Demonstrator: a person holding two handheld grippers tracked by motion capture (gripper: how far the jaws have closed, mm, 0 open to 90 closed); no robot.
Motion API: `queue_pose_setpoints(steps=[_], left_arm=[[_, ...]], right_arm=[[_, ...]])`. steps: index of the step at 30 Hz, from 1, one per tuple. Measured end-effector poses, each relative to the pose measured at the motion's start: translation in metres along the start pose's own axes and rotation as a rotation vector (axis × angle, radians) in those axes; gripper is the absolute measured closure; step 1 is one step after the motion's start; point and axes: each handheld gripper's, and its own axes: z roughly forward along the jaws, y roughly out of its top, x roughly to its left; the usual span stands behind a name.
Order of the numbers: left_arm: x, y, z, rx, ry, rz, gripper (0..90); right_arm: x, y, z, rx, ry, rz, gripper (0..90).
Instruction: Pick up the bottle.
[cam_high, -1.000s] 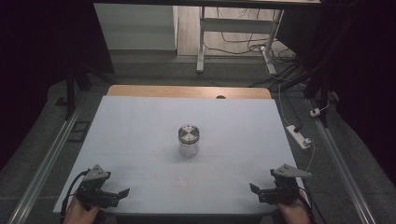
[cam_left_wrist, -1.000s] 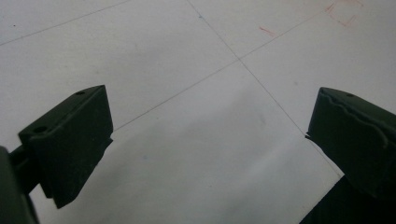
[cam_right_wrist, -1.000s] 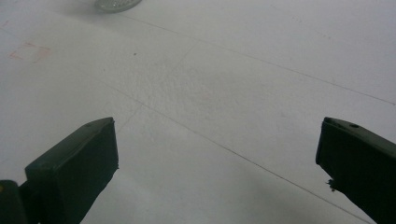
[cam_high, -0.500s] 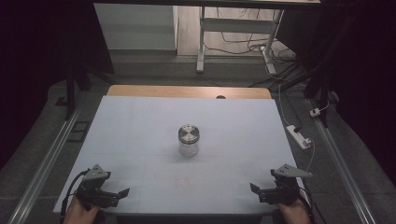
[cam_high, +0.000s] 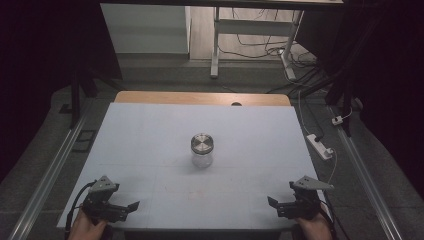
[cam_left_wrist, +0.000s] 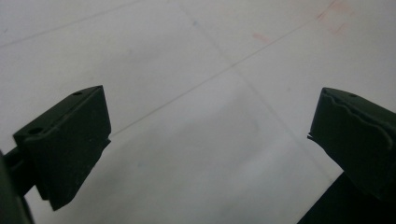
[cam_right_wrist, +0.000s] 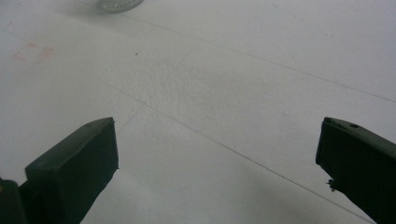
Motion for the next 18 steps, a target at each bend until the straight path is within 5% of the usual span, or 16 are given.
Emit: queue_pose_setpoints(steps=[9,18], left_arm=[[-0.006,0.016,0.007,-0.033,-0.06,0.077,0.0],[-0.004,0.029,0.017,-0.06,-0.112,0.112,0.0]], right_arm=[[0.0,0.0,0.0,0.002,0.0,-0.003,0.0],[0.001,0.0,0.0,-0.002,0.003,-0.01,0.0]])
